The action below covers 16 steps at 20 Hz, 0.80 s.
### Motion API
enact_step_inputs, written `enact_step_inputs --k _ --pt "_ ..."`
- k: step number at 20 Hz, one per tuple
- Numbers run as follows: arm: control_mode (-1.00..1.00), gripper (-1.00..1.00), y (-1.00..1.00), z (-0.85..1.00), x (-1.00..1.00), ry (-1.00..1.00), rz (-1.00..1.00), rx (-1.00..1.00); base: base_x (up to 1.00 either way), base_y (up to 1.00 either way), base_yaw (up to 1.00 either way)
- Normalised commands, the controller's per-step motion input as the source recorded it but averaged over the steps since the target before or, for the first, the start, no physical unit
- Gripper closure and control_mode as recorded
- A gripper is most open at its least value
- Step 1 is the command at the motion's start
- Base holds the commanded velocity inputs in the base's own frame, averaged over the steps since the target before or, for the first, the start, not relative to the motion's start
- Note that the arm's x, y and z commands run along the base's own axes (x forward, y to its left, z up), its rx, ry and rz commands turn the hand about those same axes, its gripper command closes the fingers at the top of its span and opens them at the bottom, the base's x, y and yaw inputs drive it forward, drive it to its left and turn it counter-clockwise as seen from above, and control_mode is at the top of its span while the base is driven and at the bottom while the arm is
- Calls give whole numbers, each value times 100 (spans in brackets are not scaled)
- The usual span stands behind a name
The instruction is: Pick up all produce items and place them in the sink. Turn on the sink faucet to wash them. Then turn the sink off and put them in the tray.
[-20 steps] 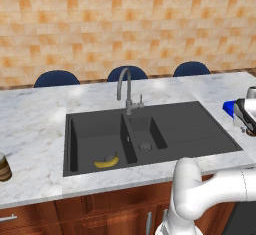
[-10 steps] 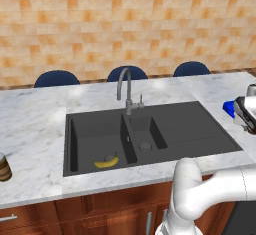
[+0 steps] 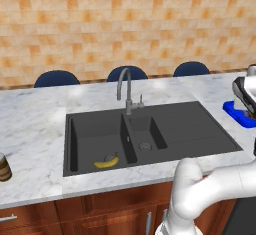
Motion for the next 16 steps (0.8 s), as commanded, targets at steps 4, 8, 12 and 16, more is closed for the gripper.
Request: enact_step_inputs --k 4,8,12,16 --pt "-100 100 76 63 -3 0 0 0 0 0 0" --pt "-100 100 89 33 -3 0 0 0 0 0 0" --pt "-100 100 92 19 -4 0 1 0 0 0 0" --pt "-100 100 97 13 -4 0 1 0 0 0 0"
